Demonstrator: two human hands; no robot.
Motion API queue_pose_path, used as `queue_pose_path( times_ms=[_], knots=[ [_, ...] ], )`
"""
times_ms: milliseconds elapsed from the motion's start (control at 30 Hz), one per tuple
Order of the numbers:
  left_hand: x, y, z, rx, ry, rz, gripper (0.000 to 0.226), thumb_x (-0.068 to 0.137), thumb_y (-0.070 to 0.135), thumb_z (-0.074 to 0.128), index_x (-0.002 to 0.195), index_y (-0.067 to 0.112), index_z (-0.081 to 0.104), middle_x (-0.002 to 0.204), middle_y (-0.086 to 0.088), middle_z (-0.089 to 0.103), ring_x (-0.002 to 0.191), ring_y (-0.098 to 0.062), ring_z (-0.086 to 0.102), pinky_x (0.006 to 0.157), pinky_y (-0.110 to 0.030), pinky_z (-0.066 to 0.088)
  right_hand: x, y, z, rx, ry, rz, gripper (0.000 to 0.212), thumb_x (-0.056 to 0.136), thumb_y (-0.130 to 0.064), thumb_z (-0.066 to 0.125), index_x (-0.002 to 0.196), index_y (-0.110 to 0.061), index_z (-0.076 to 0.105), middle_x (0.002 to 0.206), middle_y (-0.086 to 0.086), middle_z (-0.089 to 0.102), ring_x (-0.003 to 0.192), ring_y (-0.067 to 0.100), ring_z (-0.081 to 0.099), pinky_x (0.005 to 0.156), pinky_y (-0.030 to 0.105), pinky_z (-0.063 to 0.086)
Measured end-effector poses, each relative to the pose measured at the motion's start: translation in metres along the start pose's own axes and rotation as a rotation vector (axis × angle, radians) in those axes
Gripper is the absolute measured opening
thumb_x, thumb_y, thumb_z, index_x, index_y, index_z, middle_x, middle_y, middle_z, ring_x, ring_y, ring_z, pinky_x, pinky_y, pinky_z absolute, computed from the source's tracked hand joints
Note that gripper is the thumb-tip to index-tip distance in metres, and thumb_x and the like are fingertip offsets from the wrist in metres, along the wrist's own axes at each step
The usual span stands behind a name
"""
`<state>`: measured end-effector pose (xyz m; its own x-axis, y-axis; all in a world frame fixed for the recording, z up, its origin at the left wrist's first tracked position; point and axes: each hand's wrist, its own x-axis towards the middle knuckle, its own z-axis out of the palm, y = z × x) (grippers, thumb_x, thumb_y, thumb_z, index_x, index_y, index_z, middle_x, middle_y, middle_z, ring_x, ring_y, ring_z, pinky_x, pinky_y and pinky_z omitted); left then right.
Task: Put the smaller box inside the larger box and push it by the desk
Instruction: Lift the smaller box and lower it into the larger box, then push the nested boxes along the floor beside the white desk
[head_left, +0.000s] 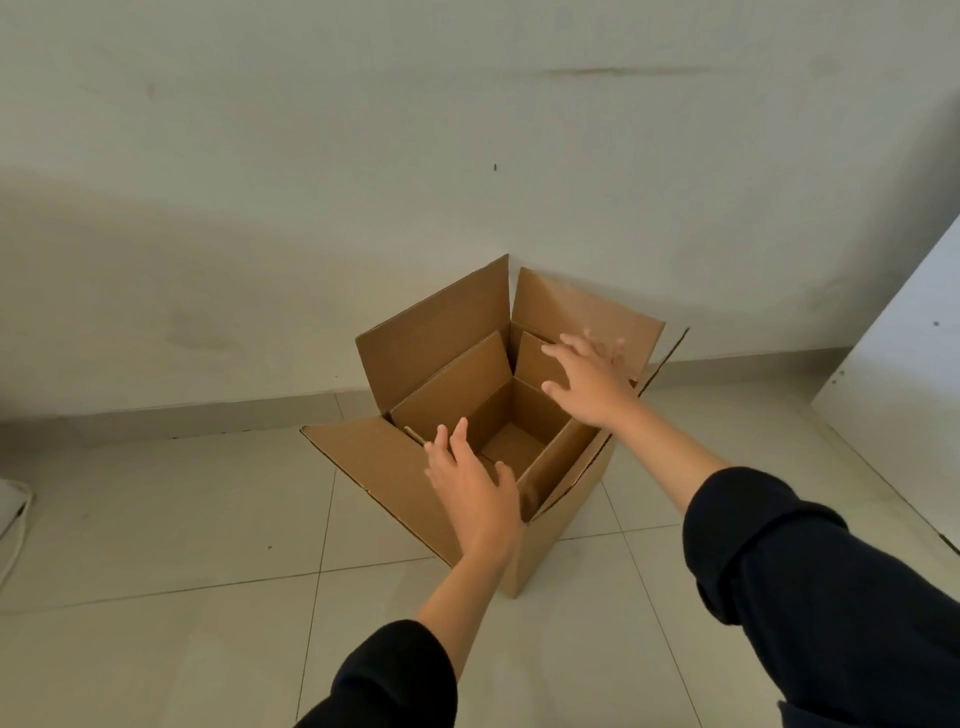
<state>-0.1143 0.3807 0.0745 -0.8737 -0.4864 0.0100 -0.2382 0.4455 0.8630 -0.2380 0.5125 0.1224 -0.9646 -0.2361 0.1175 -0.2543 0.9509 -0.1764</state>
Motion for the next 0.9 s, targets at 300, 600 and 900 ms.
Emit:
queue_pose_path(
  times_ms=[300,600,900],
  knots=[
    [0.04,-0.05,-0.034,0.215,0.211,-0.159,0.086,0.084,-0.007,0.054,0.152,0.018,0.007,0.161,-0.015,-0.012,0.148,-0.036,-0.006,0.121,-0.05,0.011,-0.056,-0.014,0.047,0.218,0.136,0.375,0.067,0.087,-0.014,0.064,0.145,-0.027,0.033,0.162,0.01,-0.004,0.147,0.038,-0.009,0.117,0.056,0.02],
    [0.039,-0.044,-0.048,-0.171,0.031,-0.4,0.087,0.095,-0.002,0.041,0.149,0.027,-0.02,0.065,-0.001,0.041,0.055,-0.014,0.043,0.054,-0.032,0.046,-0.066,-0.035,0.029,0.761,0.29,0.716,0.075,0.092,0.01,0.047,0.152,-0.02,0.015,0.162,0.008,0.008,0.144,0.033,0.026,0.104,0.039,0.043],
    [-0.015,-0.011,-0.032,-0.22,-0.122,-0.327,0.1,0.093,0.011,0.054,0.146,0.025,-0.029,0.072,-0.013,0.061,0.062,-0.018,0.06,0.057,-0.028,0.053,-0.067,-0.018,0.008,0.675,0.339,0.711,0.065,0.091,0.014,0.045,0.149,-0.011,0.028,0.158,0.012,0.022,0.145,0.03,0.021,0.115,0.037,0.025]
  ],
)
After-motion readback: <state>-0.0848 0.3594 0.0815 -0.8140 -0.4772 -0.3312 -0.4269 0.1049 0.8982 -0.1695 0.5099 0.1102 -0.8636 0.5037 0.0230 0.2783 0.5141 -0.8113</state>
